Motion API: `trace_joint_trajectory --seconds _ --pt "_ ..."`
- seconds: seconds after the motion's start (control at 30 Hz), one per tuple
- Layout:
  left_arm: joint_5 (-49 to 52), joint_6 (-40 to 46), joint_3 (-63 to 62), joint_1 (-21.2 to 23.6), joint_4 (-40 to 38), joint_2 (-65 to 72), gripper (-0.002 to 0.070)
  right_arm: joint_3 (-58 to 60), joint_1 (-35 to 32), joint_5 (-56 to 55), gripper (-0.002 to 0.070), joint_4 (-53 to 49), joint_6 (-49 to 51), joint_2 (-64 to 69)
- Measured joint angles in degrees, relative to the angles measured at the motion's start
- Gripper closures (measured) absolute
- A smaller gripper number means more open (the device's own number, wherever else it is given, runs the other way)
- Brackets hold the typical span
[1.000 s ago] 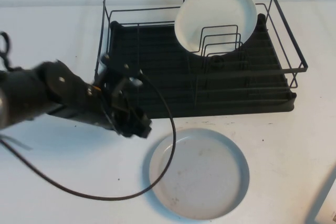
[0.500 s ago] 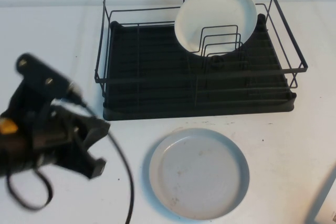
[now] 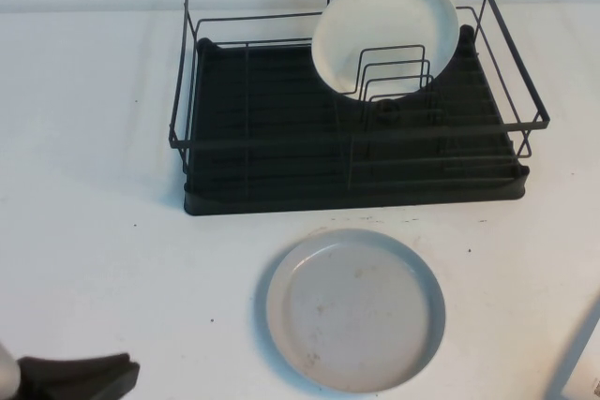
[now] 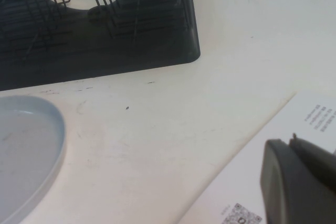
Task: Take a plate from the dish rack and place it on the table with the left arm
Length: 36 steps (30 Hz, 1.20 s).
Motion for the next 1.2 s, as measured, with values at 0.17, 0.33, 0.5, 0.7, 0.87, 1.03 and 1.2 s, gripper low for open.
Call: trace_joint_trajectory --seconds 0.17,0.33,0.5,0.7,0.87,1.03,1.2 --pt "1.93 -0.35 0.68 0.0 3.44 -3.65 0.0675 0.0 0.0 0.0 0.0696 0.0 0.0 0.0" --pt "1.12 -3.05 1.12 0.0 10.61 -5.96 0.0675 0.0 0.0 0.0 0.0696 0.0 0.0 0.0" --pt "-1.59 -20.45 5.31 0.14 22.32 -9.57 0.0675 0.0 0.0 0.0 0.0696 0.49 0.0 0.0" --pt "-9.57 -35.26 14.6 6.13 30.24 -18.56 0.0675 0.0 0.0 0.0 0.0696 0.87 0.0 0.0" --pt "-14.49 -36.41 22.07 12.3 30.71 -25.07 0.0675 0.0 0.0 0.0 0.0696 0.99 0.0 0.0" --pt "-16.23 -36.71 25.44 14.83 30.71 -27.02 0.0675 0.0 0.0 0.0 0.0696 1.11 0.0 0.0" --pt "-16.4 -35.98 25.55 14.95 30.71 -27.02 0.0675 0.0 0.0 0.0 0.0696 1.11 0.0 0.0"
